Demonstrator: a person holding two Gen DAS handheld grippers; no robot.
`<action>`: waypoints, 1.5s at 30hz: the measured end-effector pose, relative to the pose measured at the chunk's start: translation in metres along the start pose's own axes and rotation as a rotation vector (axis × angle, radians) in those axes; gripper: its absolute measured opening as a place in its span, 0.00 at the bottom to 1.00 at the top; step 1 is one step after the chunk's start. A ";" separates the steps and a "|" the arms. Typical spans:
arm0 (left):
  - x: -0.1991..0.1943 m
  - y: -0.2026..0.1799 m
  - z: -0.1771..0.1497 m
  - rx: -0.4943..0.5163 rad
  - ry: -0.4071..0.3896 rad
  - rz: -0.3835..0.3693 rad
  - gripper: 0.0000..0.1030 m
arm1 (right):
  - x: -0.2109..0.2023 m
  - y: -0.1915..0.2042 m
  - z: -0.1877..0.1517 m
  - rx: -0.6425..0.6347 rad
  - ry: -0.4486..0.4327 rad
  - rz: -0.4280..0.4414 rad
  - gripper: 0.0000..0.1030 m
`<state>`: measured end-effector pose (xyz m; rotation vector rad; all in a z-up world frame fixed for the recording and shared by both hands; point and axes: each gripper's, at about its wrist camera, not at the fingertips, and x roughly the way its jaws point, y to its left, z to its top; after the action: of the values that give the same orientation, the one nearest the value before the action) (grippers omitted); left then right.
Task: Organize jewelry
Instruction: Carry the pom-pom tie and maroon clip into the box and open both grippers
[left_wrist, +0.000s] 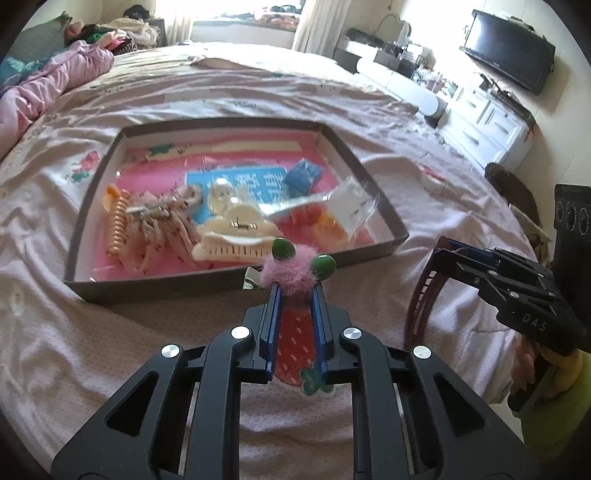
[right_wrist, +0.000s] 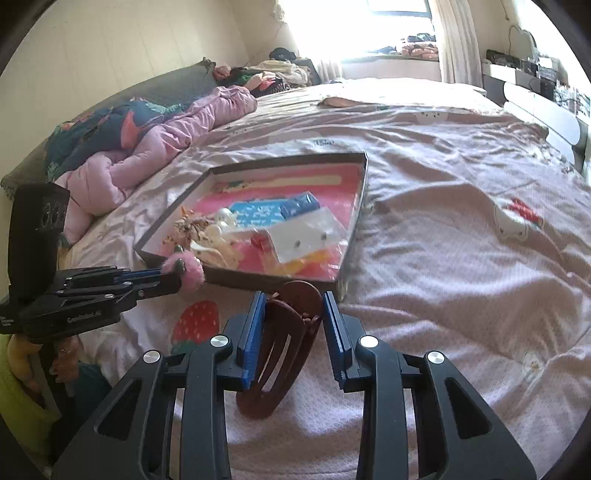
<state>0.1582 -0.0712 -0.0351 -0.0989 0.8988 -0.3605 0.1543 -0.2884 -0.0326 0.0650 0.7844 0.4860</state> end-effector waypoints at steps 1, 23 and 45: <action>-0.002 0.001 0.001 -0.002 -0.007 0.002 0.09 | -0.001 0.001 0.003 -0.005 -0.004 0.000 0.29; 0.013 0.081 0.037 -0.145 -0.050 0.176 0.10 | 0.072 -0.008 0.083 0.083 -0.069 -0.012 0.29; -0.013 0.072 0.023 -0.135 -0.093 0.195 0.49 | 0.032 0.010 0.058 0.022 -0.088 -0.071 0.77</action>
<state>0.1882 -0.0011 -0.0278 -0.1497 0.8322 -0.1129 0.2104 -0.2582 -0.0101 0.0789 0.7031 0.4048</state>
